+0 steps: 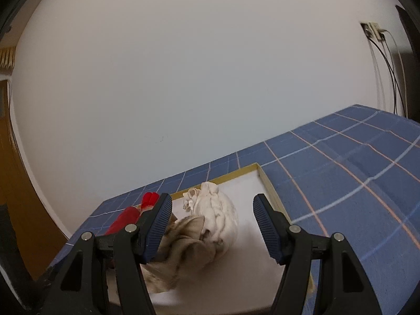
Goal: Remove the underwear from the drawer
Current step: 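Withdraw both open tools from the tray and move them to the drawer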
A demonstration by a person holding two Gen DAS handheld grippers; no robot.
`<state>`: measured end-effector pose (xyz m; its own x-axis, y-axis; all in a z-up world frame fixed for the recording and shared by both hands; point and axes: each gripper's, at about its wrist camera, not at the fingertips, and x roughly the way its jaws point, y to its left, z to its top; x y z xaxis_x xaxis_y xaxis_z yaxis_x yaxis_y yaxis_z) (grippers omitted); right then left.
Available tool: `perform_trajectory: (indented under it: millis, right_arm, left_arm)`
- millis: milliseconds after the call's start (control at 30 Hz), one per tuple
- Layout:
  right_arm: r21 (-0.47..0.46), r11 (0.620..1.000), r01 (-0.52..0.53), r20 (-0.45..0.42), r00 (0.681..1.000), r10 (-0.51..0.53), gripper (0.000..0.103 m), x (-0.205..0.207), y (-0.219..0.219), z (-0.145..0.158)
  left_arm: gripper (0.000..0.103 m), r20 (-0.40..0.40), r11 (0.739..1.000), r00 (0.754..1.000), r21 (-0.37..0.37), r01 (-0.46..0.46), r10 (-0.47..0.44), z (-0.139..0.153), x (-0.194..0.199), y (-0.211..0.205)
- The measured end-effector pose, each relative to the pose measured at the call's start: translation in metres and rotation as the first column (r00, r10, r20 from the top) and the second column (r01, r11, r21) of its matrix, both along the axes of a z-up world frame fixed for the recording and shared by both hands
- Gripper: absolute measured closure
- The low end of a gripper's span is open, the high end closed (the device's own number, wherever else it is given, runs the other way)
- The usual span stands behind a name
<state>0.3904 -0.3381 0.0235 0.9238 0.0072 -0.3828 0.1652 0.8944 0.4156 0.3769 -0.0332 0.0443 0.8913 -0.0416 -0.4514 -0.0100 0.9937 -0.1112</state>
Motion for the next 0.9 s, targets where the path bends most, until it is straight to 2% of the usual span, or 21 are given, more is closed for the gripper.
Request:
perform_trajectory:
  millis: [433, 667, 900]
  right_arm:
    - [-0.045, 0.998, -0.031, 0.01, 0.999, 0.032, 0.036, -0.049, 0.011, 0.012]
    - [-0.031, 0.999, -0.025, -0.031, 0.999, 0.024, 0.036, -0.066, 0.01, 0.008]
    - [-0.088, 0.994, -0.069, -0.079, 0.995, 0.062, 0.036, -0.107, 0.012, 0.012]
  left_arm:
    - [0.0, 0.006, 0.998, 0.999, 0.058, 0.035, -0.036, 0.002, -0.04, 0.007]
    - [0.0, -0.014, 0.997, 0.998, 0.049, 0.059, -0.058, -0.002, -0.059, 0.023]
    - [0.0, -0.059, 0.987, 0.991, 0.101, 0.125, -0.119, -0.012, -0.09, 0.037]
